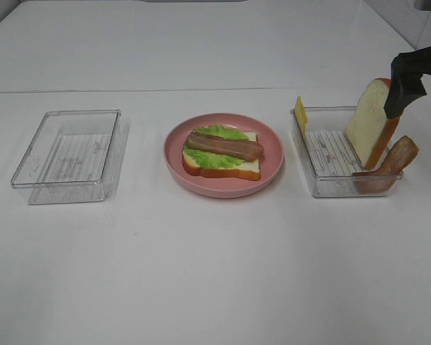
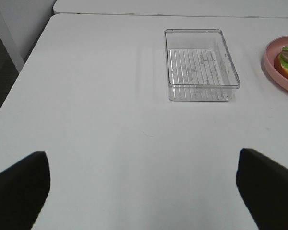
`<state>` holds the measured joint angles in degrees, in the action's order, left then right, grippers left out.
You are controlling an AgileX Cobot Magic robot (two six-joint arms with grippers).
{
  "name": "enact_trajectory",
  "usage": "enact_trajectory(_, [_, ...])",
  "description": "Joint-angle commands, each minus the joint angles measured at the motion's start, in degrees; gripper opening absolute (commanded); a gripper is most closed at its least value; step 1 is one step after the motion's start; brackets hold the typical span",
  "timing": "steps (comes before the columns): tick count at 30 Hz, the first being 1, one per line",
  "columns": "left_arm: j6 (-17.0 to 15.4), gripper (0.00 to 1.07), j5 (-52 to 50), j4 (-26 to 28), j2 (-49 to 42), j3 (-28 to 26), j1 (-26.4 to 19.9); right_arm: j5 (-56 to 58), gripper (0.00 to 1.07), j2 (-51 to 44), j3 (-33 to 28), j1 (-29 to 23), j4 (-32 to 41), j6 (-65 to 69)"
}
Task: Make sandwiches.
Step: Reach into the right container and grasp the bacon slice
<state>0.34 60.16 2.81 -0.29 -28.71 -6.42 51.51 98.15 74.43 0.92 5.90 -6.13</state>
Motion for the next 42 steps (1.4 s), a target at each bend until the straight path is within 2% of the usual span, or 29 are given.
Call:
enact_trajectory(1, [-0.3,1.0,-0.9,0.5,-1.0,0.1,-0.2,-0.5,0.96,2.7,2.0,2.3,1.8,-3.1])
enact_trajectory(3, [-0.3,1.0,-0.9,0.5,-1.0,0.1,-0.2,-0.7,0.96,6.2,3.4,4.1,3.0,-5.8])
enact_trajectory(11, [-0.3,1.0,-0.9,0.5,-1.0,0.1,-0.2,-2.2,0.96,13.0,4.0,4.2,3.5,-7.4])
enact_trajectory(17, [-0.3,1.0,-0.9,0.5,-1.0,0.1,-0.2,-3.2,0.91,17.0,4.0,4.2,4.6,-8.7])
enact_trajectory(18, [-0.3,1.0,-0.9,0.5,-1.0,0.1,-0.2,-3.8,0.85,17.2,4.0,4.2,4.5,-8.7])
enact_trajectory(19, [-0.3,1.0,-0.9,0.5,-1.0,0.1,-0.2,-3.8,0.85,17.2,4.0,4.2,4.5,-8.7])
enact_trajectory(20, [-0.3,1.0,-0.9,0.5,-1.0,0.1,-0.2,-4.2,0.8,17.2,4.0,4.2,4.5,-8.7])
enact_trajectory(21, [-0.3,1.0,-0.9,0.5,-1.0,0.1,-0.2,-4.8,0.67,17.1,4.0,4.2,4.5,-8.7])
enact_trajectory(22, [-0.3,1.0,-0.9,0.5,-1.0,0.1,-0.2,-4.8,0.67,17.1,4.0,4.2,4.5,-8.7])
enact_trajectory(23, [-0.3,1.0,-0.9,0.5,-1.0,0.1,-0.2,-4.9,0.5,17.1,4.0,4.2,4.5,-8.4])
enact_trajectory(24, [-0.3,1.0,-0.9,0.5,-1.0,0.1,-0.2,-4.9,0.5,17.1,4.0,4.2,4.5,-8.4])
enact_trajectory(25, [-0.3,1.0,-0.9,0.5,-1.0,0.1,-0.2,-4.9,0.41,17.1,4.0,4.2,4.5,-8.1])
enact_trajectory(26, [-0.3,1.0,-0.9,0.5,-1.0,0.1,-0.2,-4.8,0.28,17.1,4.0,4.2,4.5,-8.0])
enact_trajectory(27, [-0.3,1.0,-0.9,0.5,-1.0,0.1,-0.2,-4.8,0.28,17.1,4.0,4.2,4.5,-8.0])
enact_trajectory(29, [-0.3,1.0,-0.9,0.5,-1.0,0.1,-0.2,-4.8,0.19,17.1,4.0,4.2,4.4,-8.0])
enact_trajectory(42, [-0.3,1.0,-0.9,0.5,-1.0,0.1,-0.2,-3.7,0.18,16.4,4.0,4.1,5.7,-8.0])
